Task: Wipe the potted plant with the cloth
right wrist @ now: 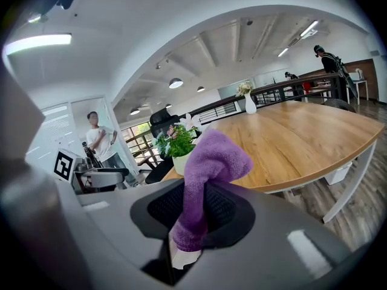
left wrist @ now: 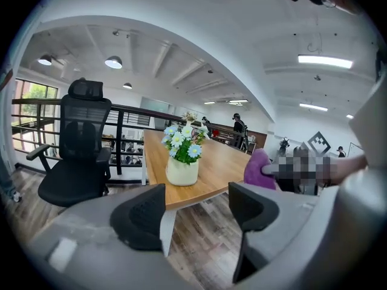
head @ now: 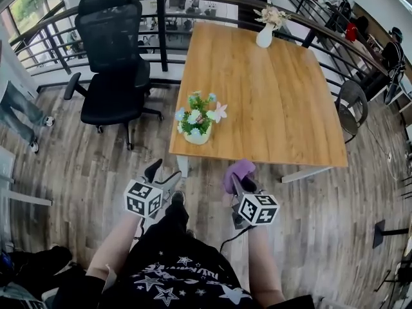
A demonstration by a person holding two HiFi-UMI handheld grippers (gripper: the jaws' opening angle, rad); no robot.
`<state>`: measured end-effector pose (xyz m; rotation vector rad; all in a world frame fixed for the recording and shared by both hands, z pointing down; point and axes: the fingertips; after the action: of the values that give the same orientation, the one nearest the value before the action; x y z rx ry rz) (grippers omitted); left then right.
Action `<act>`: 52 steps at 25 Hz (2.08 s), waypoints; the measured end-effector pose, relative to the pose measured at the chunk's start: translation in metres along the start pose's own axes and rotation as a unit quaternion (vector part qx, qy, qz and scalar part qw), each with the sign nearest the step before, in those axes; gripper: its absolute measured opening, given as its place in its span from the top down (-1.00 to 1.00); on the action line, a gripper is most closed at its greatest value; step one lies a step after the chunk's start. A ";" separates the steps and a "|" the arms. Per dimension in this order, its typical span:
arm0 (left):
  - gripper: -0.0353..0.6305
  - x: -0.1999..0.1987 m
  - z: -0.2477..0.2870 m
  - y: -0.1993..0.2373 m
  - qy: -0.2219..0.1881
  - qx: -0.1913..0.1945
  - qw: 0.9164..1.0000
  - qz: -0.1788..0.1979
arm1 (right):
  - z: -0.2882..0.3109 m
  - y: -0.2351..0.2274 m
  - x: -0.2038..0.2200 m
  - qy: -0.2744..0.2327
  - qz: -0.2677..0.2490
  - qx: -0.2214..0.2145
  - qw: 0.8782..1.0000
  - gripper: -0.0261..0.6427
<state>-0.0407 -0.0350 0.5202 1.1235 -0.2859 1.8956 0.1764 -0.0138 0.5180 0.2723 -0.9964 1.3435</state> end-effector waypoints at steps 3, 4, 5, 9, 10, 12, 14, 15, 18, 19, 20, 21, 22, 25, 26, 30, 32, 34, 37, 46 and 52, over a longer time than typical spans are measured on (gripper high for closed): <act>-0.24 -0.011 0.021 0.010 0.005 0.001 1.000 0.007 | 0.012 -0.009 -0.014 0.007 -0.003 0.009 1.000 0.68; -0.29 -0.014 0.030 0.013 0.009 0.002 1.000 0.014 | 0.017 -0.012 -0.020 0.008 -0.005 0.011 1.000 0.68; -0.33 -0.018 0.038 0.016 0.014 0.005 1.000 0.021 | 0.023 -0.015 -0.027 0.009 -0.005 0.014 1.000 0.68; -0.35 -0.029 0.075 0.026 0.034 0.020 0.999 0.036 | 0.043 -0.030 -0.049 0.010 0.003 0.027 1.000 0.68; -0.36 -0.031 0.083 0.028 0.039 0.023 0.998 0.040 | 0.049 -0.032 -0.053 0.012 0.004 0.029 0.999 0.68; -0.36 -0.035 0.097 0.030 0.047 0.032 0.997 0.051 | 0.060 -0.034 -0.059 0.017 0.005 0.032 0.999 0.68; -0.36 -0.039 0.108 0.031 0.053 0.041 0.996 0.066 | 0.069 -0.035 -0.063 0.024 0.004 0.035 0.999 0.68; -0.36 -0.041 0.113 0.032 0.055 0.046 0.995 0.074 | 0.073 -0.036 -0.066 0.027 0.004 0.037 0.999 0.68; -0.36 -0.045 0.126 0.036 0.061 0.058 0.992 0.089 | 0.086 -0.040 -0.075 0.032 0.005 0.045 0.998 0.68; -0.36 -0.046 0.130 0.038 0.063 0.060 0.992 0.094 | 0.090 -0.040 -0.078 0.034 0.005 0.047 0.998 0.68; -0.36 -0.046 0.133 0.039 0.066 0.061 0.991 0.101 | 0.094 -0.040 -0.080 0.037 0.005 0.048 0.998 0.68; -0.36 -0.047 0.137 0.040 0.069 0.061 0.990 0.109 | 0.098 -0.041 -0.082 0.040 0.004 0.050 0.998 0.68; -0.36 -0.047 0.142 0.040 0.071 0.063 0.989 0.116 | 0.103 -0.042 -0.084 0.043 0.003 0.052 0.998 0.68; -0.36 -0.047 0.155 0.040 0.074 0.071 0.987 0.119 | 0.116 -0.044 -0.087 0.050 -0.004 0.053 0.997 0.68; -0.36 -0.047 0.159 0.040 0.075 0.075 0.987 0.120 | 0.122 -0.045 -0.088 0.052 -0.008 0.052 0.997 0.68; -0.36 -0.048 0.170 0.044 0.076 0.082 0.984 0.136 | 0.146 -0.045 -0.091 0.061 -0.024 0.040 0.997 0.68; -0.35 -0.050 0.172 0.047 0.073 0.083 0.983 0.148 | 0.155 -0.045 -0.093 0.068 -0.036 0.032 0.997 0.68; -0.35 -0.052 0.174 0.048 0.074 0.093 0.981 0.153 | 0.164 -0.045 -0.098 0.073 -0.052 0.027 0.996 0.68; -0.35 -0.054 0.175 0.047 0.077 0.110 0.979 0.155 | 0.176 -0.046 -0.108 0.074 -0.072 0.015 0.995 0.68; -0.31 -0.056 0.176 0.044 0.080 0.119 0.976 0.166 | 0.202 -0.033 -0.122 0.084 -0.160 -0.073 0.981 0.68; -0.30 -0.054 0.175 0.045 0.089 0.113 0.976 0.161 | 0.214 -0.022 -0.114 0.114 -0.197 -0.144 0.963 0.68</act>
<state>0.0384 -0.1931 0.5864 1.0955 -0.1607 2.3499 0.1130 -0.2438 0.5679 0.0851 -0.8735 0.8342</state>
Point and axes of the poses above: the fingertips, and each gripper's own axes: z forward along the fingers, y to its left, x out of its underside, and after that the axes turned 10 degrees about y, right-handed
